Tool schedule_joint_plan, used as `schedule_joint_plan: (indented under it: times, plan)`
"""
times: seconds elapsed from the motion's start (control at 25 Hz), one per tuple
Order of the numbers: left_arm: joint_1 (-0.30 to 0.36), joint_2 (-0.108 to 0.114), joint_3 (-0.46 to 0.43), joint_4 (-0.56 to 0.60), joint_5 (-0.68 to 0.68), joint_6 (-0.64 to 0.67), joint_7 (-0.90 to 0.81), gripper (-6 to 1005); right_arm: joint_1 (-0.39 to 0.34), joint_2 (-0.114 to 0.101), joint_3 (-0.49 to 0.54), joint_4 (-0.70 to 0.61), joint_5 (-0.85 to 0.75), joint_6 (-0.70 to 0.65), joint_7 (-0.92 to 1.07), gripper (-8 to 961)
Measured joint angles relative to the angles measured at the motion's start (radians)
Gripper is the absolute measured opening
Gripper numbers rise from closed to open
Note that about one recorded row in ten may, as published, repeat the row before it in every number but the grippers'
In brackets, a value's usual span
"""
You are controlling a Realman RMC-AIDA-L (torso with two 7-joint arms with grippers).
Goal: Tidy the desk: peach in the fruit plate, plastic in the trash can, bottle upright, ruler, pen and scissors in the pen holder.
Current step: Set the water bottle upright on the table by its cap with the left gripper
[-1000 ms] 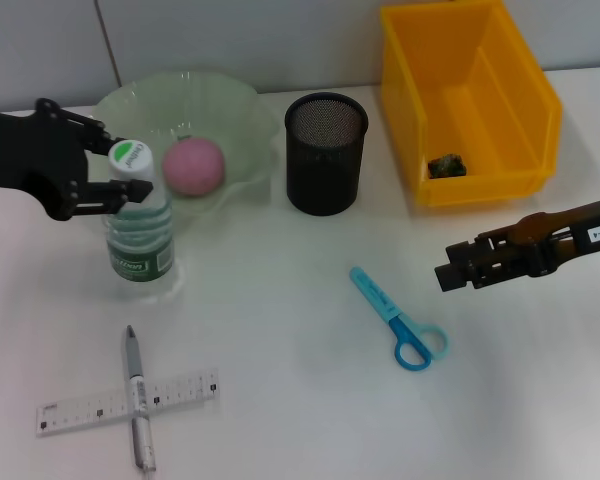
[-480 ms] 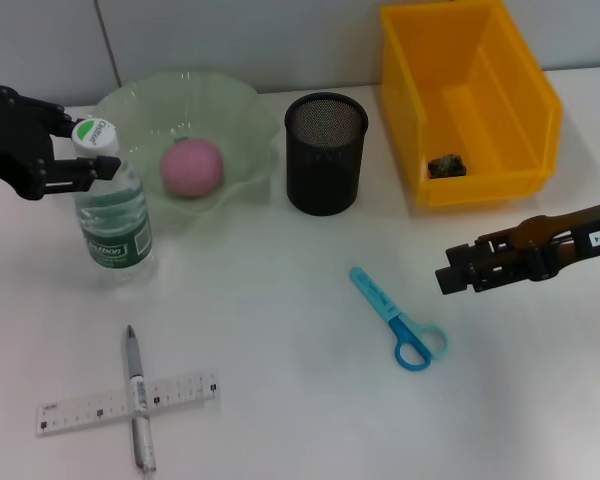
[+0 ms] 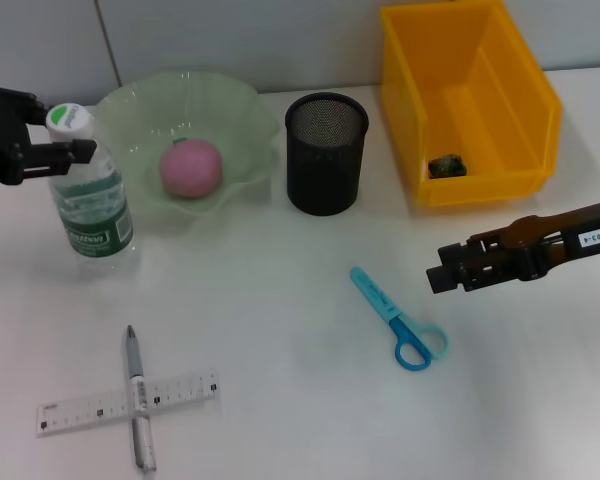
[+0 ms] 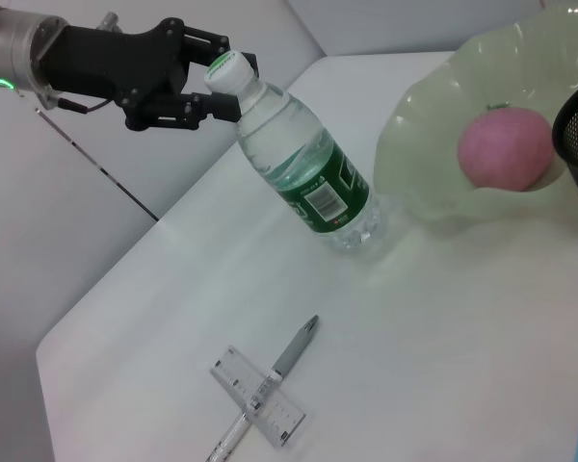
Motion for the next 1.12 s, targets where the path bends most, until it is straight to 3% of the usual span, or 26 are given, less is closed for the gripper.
schedule_joint_plan:
  times: [0.68,1.12]
  plan:
    - [0.048,0.005,-0.059,-0.017,-0.004,-0.07,-0.07,439,0.009,0.009,0.006,0.0,0.0,0.007,0.002,732]
    - [0.05,-0.014,-0.085,-0.04,-0.027,-0.115,-0.094,438,0.022,0.01,0.01,-0.005,0.001,-0.002,0.004,732]
